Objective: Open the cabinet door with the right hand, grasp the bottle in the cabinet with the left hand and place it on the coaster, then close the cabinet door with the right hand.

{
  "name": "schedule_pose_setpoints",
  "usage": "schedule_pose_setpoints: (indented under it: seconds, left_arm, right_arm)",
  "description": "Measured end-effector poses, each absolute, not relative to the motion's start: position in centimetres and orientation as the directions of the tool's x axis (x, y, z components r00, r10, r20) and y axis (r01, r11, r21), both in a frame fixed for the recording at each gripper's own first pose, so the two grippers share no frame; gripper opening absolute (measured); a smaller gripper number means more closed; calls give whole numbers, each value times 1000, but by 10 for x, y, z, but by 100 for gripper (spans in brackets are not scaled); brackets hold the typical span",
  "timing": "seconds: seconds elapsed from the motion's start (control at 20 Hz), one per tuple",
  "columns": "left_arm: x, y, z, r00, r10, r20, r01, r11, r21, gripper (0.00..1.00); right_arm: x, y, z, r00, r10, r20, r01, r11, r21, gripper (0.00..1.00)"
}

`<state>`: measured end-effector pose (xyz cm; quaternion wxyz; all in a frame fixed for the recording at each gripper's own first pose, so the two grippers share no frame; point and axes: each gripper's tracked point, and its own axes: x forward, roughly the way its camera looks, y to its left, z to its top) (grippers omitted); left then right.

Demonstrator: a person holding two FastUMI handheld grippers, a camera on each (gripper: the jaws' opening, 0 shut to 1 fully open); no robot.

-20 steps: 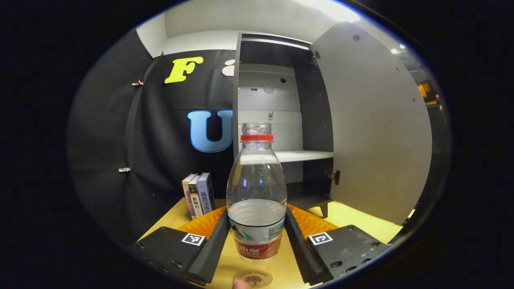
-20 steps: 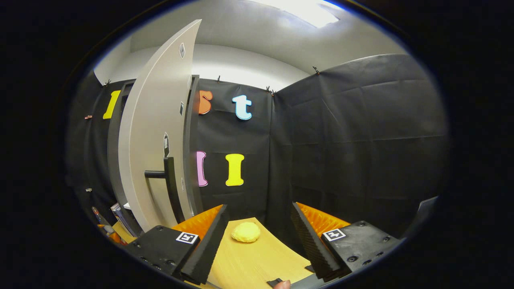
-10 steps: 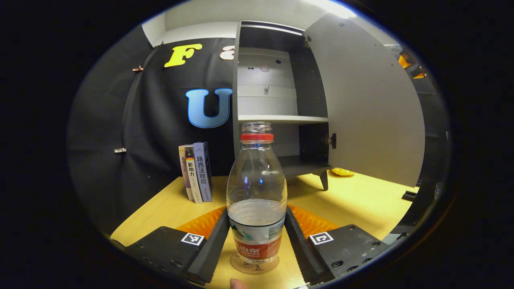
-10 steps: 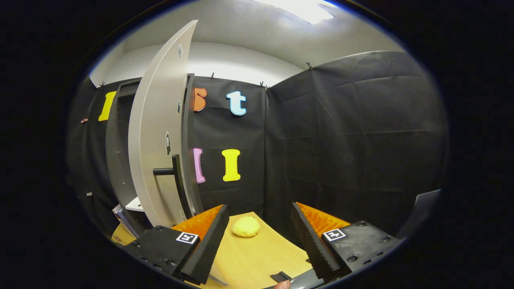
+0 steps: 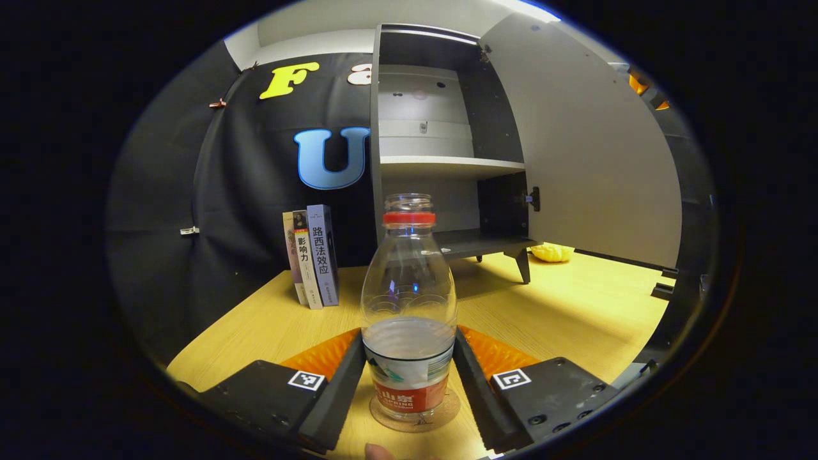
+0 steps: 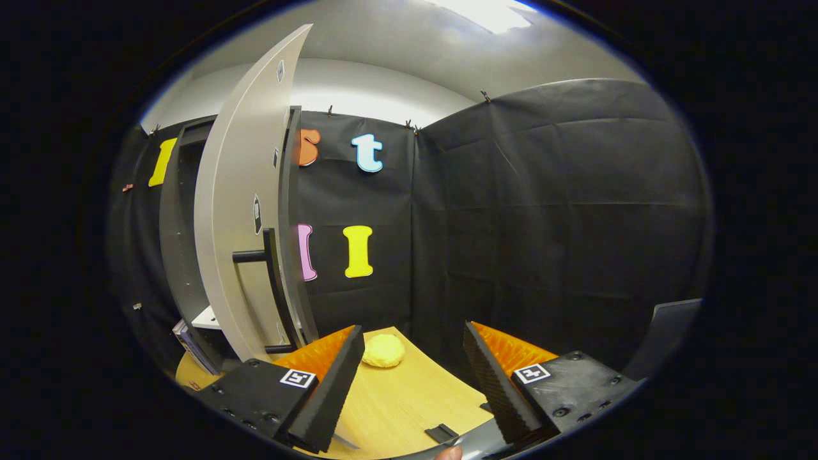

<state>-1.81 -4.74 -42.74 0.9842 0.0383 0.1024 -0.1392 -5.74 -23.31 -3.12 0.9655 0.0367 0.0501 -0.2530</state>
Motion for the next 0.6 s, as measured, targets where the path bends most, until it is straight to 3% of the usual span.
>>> schedule_pose_setpoints:
  seconds: [0.6]
  left_arm:
    - [-25, -52, -433, 929, -271, -254, 289, 957, 36, 93]
  right_arm:
    - [-63, -240, -42, 864, -481, -151, 496, 864, 86, 97]
